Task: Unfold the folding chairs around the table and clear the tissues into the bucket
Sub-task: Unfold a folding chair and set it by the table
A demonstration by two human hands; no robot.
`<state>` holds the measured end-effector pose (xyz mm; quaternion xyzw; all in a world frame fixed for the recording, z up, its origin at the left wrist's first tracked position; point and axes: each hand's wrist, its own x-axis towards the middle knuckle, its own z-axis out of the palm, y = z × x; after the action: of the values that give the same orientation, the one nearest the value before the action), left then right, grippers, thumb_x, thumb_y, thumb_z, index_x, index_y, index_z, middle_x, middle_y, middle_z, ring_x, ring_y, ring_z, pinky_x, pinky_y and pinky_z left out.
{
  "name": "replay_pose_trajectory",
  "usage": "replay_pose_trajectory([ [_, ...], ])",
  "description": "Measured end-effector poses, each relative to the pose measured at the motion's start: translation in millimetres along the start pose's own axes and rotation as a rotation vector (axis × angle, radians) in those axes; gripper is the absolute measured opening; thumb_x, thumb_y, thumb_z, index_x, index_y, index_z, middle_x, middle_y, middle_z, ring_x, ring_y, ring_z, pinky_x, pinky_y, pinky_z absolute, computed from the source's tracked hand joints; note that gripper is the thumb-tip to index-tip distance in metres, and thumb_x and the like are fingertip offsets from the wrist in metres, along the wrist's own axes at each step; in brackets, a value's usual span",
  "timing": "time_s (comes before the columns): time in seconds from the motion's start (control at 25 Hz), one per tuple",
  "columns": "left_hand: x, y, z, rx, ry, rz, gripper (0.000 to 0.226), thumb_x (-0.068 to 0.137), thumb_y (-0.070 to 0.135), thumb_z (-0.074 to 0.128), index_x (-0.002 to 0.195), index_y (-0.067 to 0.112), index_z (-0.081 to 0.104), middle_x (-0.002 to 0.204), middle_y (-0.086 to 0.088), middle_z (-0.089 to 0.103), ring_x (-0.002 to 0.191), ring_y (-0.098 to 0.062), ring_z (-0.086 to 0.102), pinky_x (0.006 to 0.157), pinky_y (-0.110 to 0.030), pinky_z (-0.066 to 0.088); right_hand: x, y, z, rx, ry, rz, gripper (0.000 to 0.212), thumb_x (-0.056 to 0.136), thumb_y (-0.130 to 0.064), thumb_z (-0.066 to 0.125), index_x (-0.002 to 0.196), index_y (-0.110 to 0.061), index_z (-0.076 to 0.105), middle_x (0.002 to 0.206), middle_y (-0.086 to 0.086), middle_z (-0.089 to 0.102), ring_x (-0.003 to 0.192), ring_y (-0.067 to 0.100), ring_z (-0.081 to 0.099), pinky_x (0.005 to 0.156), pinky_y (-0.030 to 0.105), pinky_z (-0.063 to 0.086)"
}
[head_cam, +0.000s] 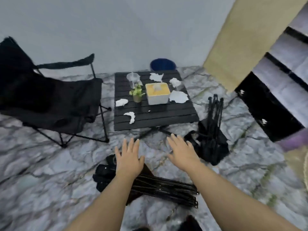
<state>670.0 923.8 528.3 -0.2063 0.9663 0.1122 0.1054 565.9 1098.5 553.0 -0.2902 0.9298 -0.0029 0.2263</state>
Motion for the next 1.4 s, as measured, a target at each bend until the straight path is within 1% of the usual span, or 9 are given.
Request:
replay_pose_trajectory([
  [0.16,-52.9,-47.5,19.8,-0.12,0.028,-0.374,0.072,0.09,0.061,0.022,0.147,0.027,-0.004,0.159,0.003,-0.004,0.145,-0.022,-0.013,0.117,-0.052,-0.003,35.2,-52.7,13.0,-0.143,-0.089,-0.316,0.066,0.099,-0.046,0.033,0.151,-0.023,0.0,0.161,-0.003,-0.008,0.148,0.018,-0.008,0.121,0.046,0.009],
  [0.24,-80.7,-72.9,35.2,-0.165,0.021,-0.526,0.083,0.079,0.075,0.005,0.146,0.028,-0.009,0.159,0.003,-0.01,0.144,-0.021,-0.017,0.116,-0.052,-0.006,44.4,-84.8,29.9,-0.192,-0.113,-0.449,0.067,0.098,-0.05,0.03,0.151,-0.023,0.001,0.161,-0.003,-0.005,0.148,0.018,-0.007,0.12,0.046,0.009],
  [0.36,-107.9,-105.3,61.4,-0.216,0.018,-0.671,0.113,0.048,0.085,-0.024,0.145,0.029,-0.012,0.158,0.004,-0.012,0.144,-0.022,-0.018,0.116,-0.052,-0.007,59.4,-121.1,56.1,-0.236,-0.17,-0.557,0.066,0.097,-0.054,0.026,0.151,-0.024,0.001,0.161,-0.004,-0.005,0.148,0.018,-0.008,0.12,0.046,0.008],
  [0.56,-107.3,-135.9,135.7,-0.292,0.037,-0.818,0.109,0.048,0.079,-0.032,0.144,0.029,-0.015,0.158,0.005,-0.014,0.143,-0.02,-0.021,0.117,-0.051,-0.01,110.1,-145.2,127.9,-0.31,-0.229,-0.636,0.066,0.097,-0.054,0.025,0.151,-0.025,0.0,0.161,-0.004,-0.008,0.148,0.017,-0.009,0.12,0.045,0.01],
  [0.68,-82.1,-153.2,202.6,-0.317,0.056,-0.864,0.1,0.053,0.08,-0.027,0.14,0.031,-0.02,0.157,0.007,-0.015,0.142,-0.019,-0.023,0.116,-0.049,-0.011,159.6,-146.1,190.3,-0.329,-0.26,-0.671,0.066,0.097,-0.054,0.025,0.151,-0.025,-0.002,0.161,-0.004,-0.009,0.148,0.017,-0.01,0.12,0.044,0.01],
  [0.88,-0.2,-208.0,367.7,-0.394,0.073,-0.983,0.074,0.087,0.066,0.013,0.146,0.028,-0.01,0.158,0.006,-0.011,0.144,-0.019,-0.019,0.118,-0.047,-0.008,290.4,-159.3,341.1,-0.344,-0.223,-0.739,0.065,0.098,-0.051,0.029,0.151,-0.026,0.001,0.161,-0.005,-0.006,0.148,0.016,-0.008,0.12,0.044,0.01],
  [1.04,74.2,-268.7,472.9,-0.405,0.2,-0.969,0.069,0.09,0.06,0.022,0.147,0.028,-0.002,0.159,0.004,-0.002,0.146,-0.019,-0.011,0.119,-0.046,0.002,387.4,-190.0,426.0,-0.296,-0.146,-0.784,0.064,0.098,-0.05,0.031,0.15,-0.028,0.002,0.161,-0.004,-0.004,0.148,0.017,-0.004,0.118,0.043,0.014],
  [1.24,146.8,-326.7,528.8,-0.516,0.374,-0.979,0.068,0.091,0.053,0.033,0.147,0.025,0.005,0.157,-0.004,0.013,0.143,-0.024,0.014,0.113,-0.044,0.023,457.8,-239.2,478.0,-0.144,-0.115,-0.847,0.062,0.097,-0.049,0.035,0.15,-0.027,0.011,0.159,0.002,0.016,0.144,0.024,0.02,0.114,0.041,0.029],
  [1.4,160.6,-329.3,536.7,-0.912,0.553,-0.982,0.065,0.094,0.035,0.044,0.147,0.02,0.01,0.149,-0.013,0.026,0.136,-0.027,0.03,0.109,-0.036,0.026,460.7,-260.3,505.4,0.104,-0.336,-0.835,0.056,0.099,-0.043,0.038,0.149,-0.031,0.016,0.156,0.005,0.027,0.141,0.024,0.029,0.113,0.037,0.029],
])
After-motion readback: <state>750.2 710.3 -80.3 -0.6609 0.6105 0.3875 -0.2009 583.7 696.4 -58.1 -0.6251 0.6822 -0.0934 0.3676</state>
